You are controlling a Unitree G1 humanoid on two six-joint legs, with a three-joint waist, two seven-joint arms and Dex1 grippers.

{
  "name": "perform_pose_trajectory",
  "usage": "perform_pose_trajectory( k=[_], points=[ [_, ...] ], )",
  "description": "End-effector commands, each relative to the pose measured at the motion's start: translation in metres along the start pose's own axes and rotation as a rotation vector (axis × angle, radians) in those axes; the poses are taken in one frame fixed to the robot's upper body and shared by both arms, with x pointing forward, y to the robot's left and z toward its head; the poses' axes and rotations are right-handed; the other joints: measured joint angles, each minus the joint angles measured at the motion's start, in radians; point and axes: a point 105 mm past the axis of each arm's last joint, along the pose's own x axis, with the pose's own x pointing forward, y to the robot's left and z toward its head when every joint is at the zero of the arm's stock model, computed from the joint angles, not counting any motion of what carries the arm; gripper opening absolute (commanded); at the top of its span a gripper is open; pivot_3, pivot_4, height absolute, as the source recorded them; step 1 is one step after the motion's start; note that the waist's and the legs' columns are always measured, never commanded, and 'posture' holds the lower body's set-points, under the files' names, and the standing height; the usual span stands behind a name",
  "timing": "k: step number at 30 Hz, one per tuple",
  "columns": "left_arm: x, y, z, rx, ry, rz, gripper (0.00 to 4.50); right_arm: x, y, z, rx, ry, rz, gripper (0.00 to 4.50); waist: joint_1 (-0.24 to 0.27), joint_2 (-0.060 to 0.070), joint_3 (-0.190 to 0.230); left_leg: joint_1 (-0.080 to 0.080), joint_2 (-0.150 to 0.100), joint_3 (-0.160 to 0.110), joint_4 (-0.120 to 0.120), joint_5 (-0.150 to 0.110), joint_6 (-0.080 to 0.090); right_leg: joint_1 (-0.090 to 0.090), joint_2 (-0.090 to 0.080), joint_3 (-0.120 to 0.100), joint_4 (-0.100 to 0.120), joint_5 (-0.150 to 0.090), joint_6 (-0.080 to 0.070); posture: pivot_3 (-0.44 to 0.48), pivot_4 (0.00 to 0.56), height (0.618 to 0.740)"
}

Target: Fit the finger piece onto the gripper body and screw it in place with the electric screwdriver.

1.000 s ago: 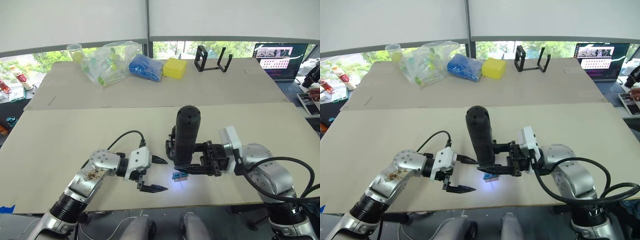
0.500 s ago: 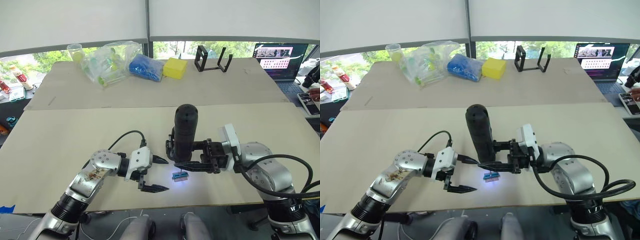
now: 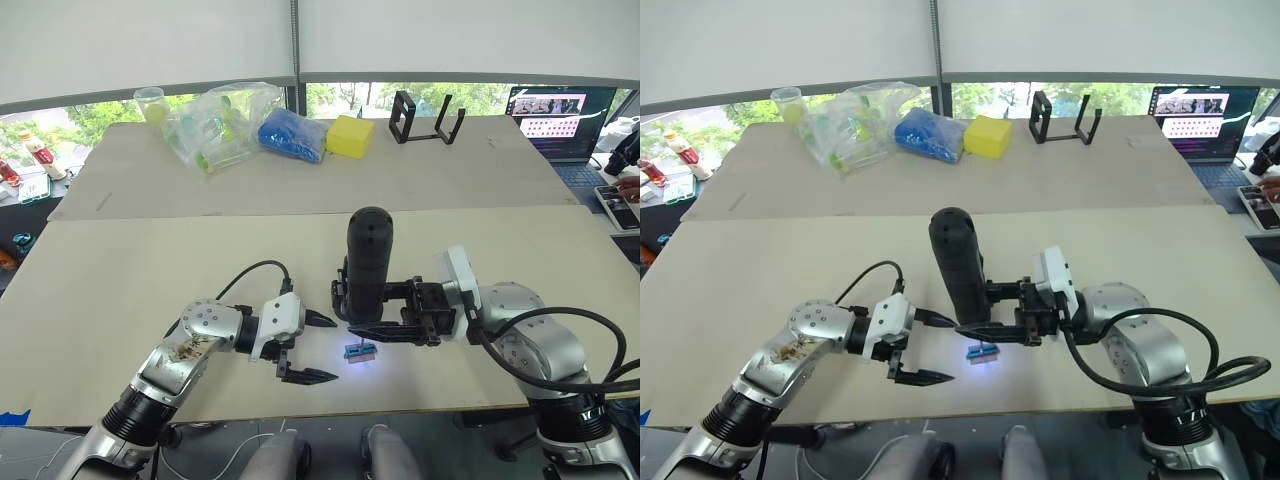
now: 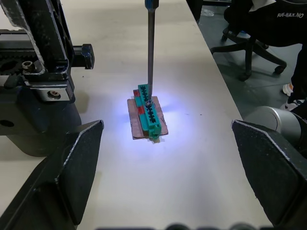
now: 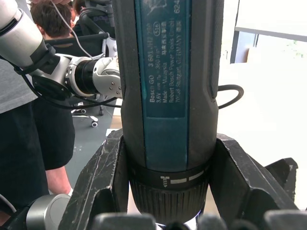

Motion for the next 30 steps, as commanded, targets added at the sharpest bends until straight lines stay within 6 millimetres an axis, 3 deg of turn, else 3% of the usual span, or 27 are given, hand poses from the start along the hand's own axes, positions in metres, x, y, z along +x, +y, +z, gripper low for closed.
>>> perform_pose_trajectory(
  k=[1,14,22,30],
  points=[
    [-0.001,0.003,0.008,0.045,-0.017,0.003,4.50,0.003,0.008,0.015,-0.044,-0.033,0.052,1.92,0.000,0.000,0.000,0.000,0.000,0.000,0.000,0.000,0.000,0.000,0.000,0.000,0.000,0.000,0.000,0.000,0.150,0.737],
    [0.000,0.005,0.009,0.050,-0.018,0.007,4.50,-0.002,0.009,0.005,-0.028,-0.012,0.045,1.92,0.000,0.000,0.000,0.000,0.000,0.000,0.000,0.000,0.000,0.000,0.000,0.000,0.000,0.000,0.000,0.000,0.150,0.737],
    [0.001,0.004,0.008,0.048,-0.022,0.000,4.50,-0.001,0.007,0.021,-0.052,-0.064,0.039,1.92,0.000,0.000,0.000,0.000,0.000,0.000,0.000,0.000,0.000,0.000,0.000,0.000,0.000,0.000,0.000,0.000,0.150,0.737],
    [0.002,0.003,0.008,0.048,-0.024,-0.003,4.50,0.001,0.002,0.017,-0.065,-0.052,0.014,1.92,0.000,0.000,0.000,0.000,0.000,0.000,0.000,0.000,0.000,0.000,0.000,0.000,0.000,0.000,0.000,0.000,0.150,0.737]
  ],
)
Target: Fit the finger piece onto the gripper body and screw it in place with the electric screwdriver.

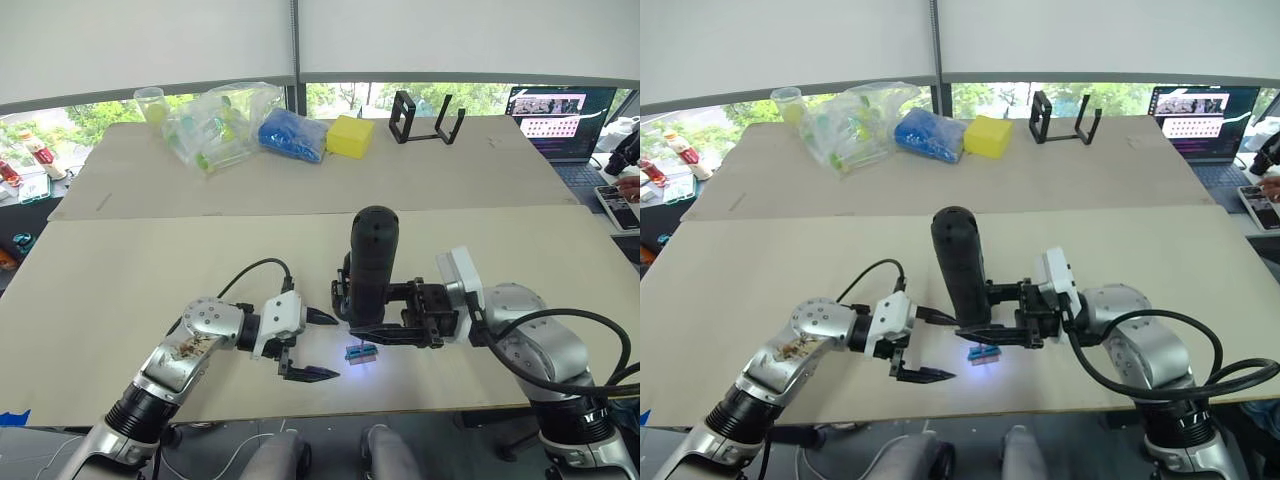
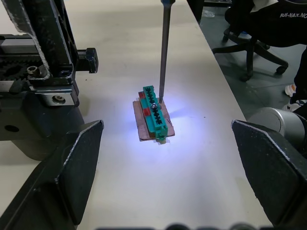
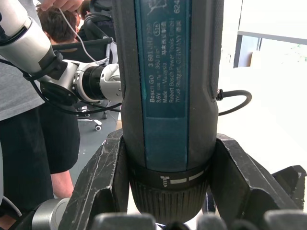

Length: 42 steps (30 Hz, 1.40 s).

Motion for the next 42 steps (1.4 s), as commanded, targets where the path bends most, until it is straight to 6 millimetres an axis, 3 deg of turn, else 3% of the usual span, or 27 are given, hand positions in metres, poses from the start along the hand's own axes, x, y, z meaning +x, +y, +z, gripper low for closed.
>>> perform_pose_trajectory(
  k=[1,13,42],
  points=[
    [0.0002,0.0019,0.0082,0.041,-0.018,-0.001,4.50,0.0017,-0.0006,0.0137,-0.074,-0.028,0.006,1.92,0.000,0.000,0.000,0.000,0.000,0.000,0.000,0.000,0.000,0.000,0.000,0.000,0.000,0.000,0.000,0.000,0.150,0.737],
    [-0.0008,0.0027,0.0078,0.041,-0.017,0.002,4.50,0.0050,-0.0022,0.0192,-0.076,-0.033,0.007,1.92,0.000,0.000,0.000,0.000,0.000,0.000,0.000,0.000,0.000,0.000,0.000,0.000,0.000,0.000,0.000,0.000,0.150,0.737],
    [-0.0003,0.0053,0.0086,0.048,-0.018,0.004,4.50,0.0029,0.0013,0.0111,-0.054,-0.014,0.018,1.92,0.000,0.000,0.000,0.000,0.000,0.000,0.000,0.000,0.000,0.000,0.000,0.000,0.000,0.000,0.000,0.000,0.150,0.737]
  ],
)
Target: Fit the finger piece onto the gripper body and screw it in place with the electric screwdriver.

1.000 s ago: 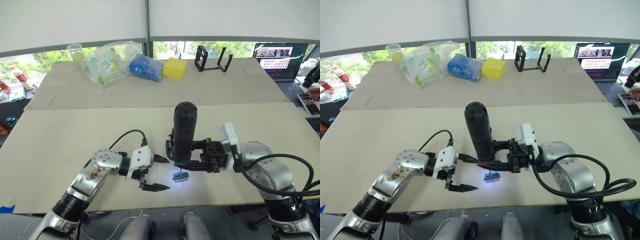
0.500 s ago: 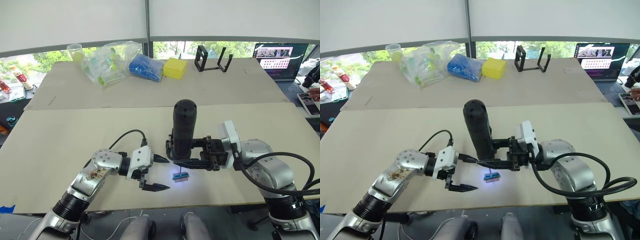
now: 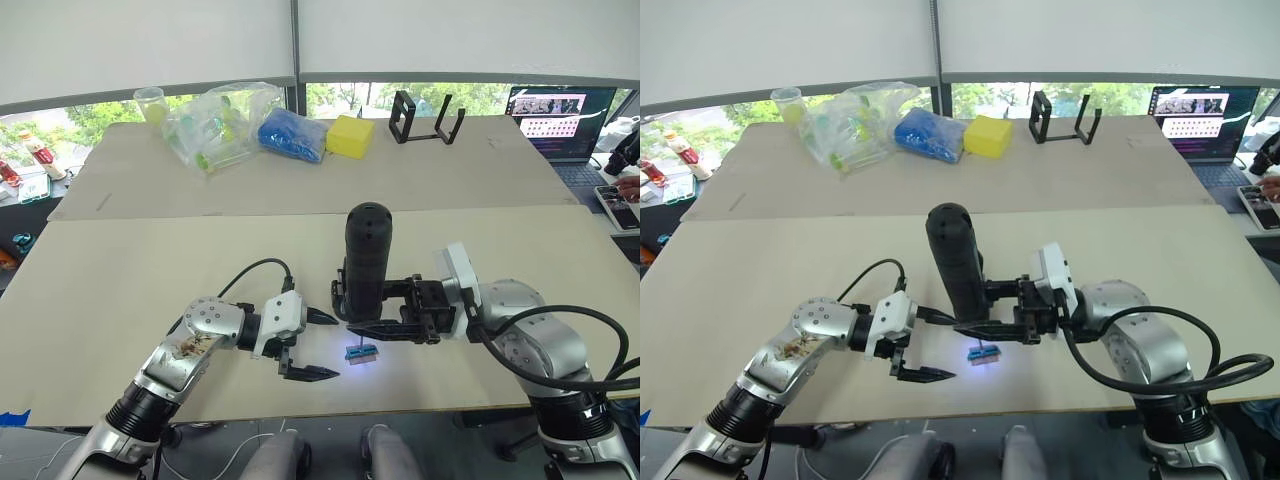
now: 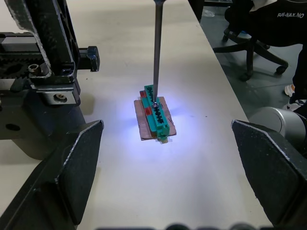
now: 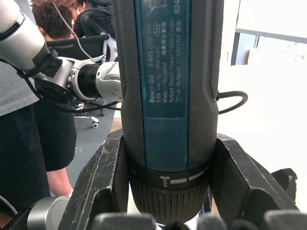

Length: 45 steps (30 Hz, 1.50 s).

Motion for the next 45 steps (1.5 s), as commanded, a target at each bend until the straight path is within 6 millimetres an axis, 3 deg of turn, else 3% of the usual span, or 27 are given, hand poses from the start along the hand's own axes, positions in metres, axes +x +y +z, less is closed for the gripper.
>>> perform_pose_trajectory(
  k=[1,45],
  points=[
    [0.0002,0.0028,0.0107,0.055,-0.022,0.000,4.50,0.0016,0.0041,0.0115,-0.053,-0.030,0.024,1.92,0.000,0.000,0.000,0.000,0.000,0.000,0.000,0.000,0.000,0.000,0.000,0.000,0.000,0.000,0.000,0.000,0.150,0.737],
    [0.0006,0.0020,0.0115,0.056,-0.025,0.003,4.50,0.0023,0.0022,0.0130,-0.079,-0.024,0.020,1.92,0.000,0.000,0.000,0.000,0.000,0.000,0.000,0.000,0.000,0.000,0.000,0.000,0.000,0.000,0.000,0.000,0.150,0.737]
  ],
)
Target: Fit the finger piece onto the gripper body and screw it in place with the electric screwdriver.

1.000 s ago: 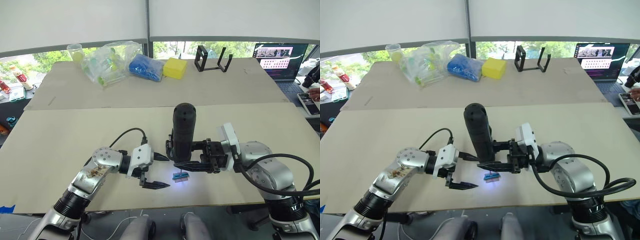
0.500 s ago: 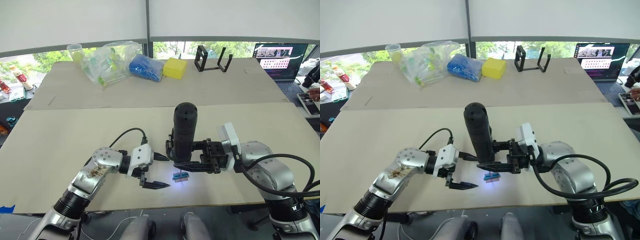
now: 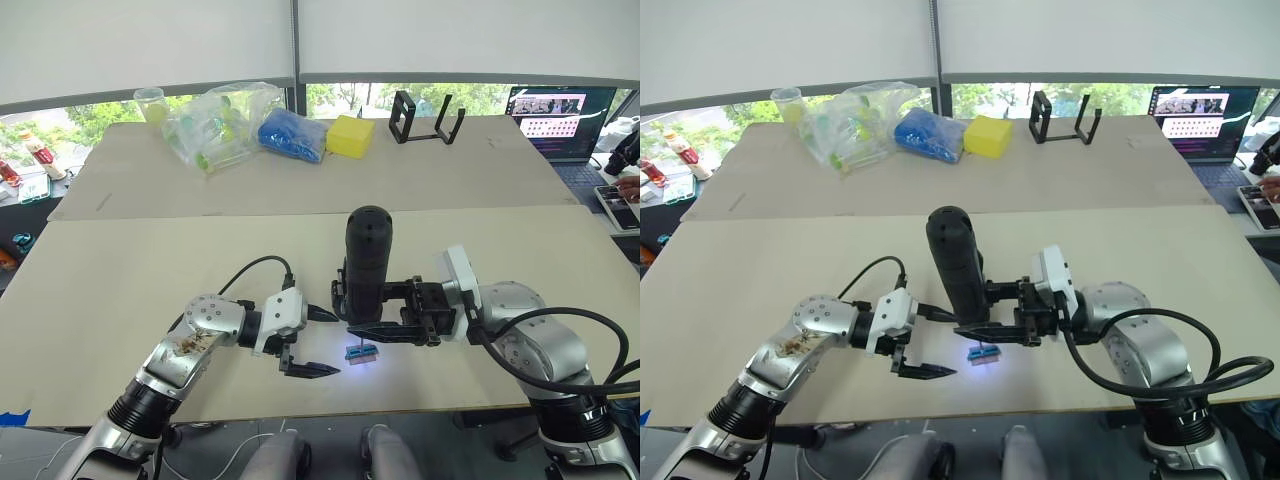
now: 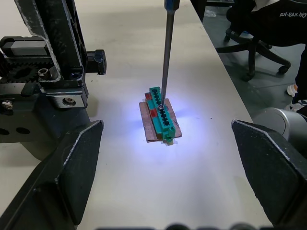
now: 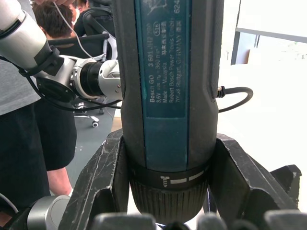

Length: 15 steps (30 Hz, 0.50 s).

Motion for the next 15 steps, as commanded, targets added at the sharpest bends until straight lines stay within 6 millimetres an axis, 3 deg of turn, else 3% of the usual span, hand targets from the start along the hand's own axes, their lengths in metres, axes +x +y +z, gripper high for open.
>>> perform_pose_trajectory(
  k=[1,15],
  points=[
    [0.0004,-0.0004,0.0087,0.044,-0.022,-0.001,4.50,0.0025,0.0014,0.0131,-0.069,-0.028,0.020,1.92,0.000,0.000,0.000,0.000,0.000,0.000,0.000,0.000,0.000,0.000,0.000,0.000,0.000,0.000,0.000,0.000,0.150,0.737],
    [0.0001,0.0004,0.0083,0.044,-0.020,0.000,4.50,0.0046,0.0032,0.0144,-0.055,-0.037,0.027,1.92,0.000,0.000,0.000,0.000,0.000,0.000,0.000,0.000,0.000,0.000,0.000,0.000,0.000,0.000,0.000,0.000,0.150,0.737]
  ],
)
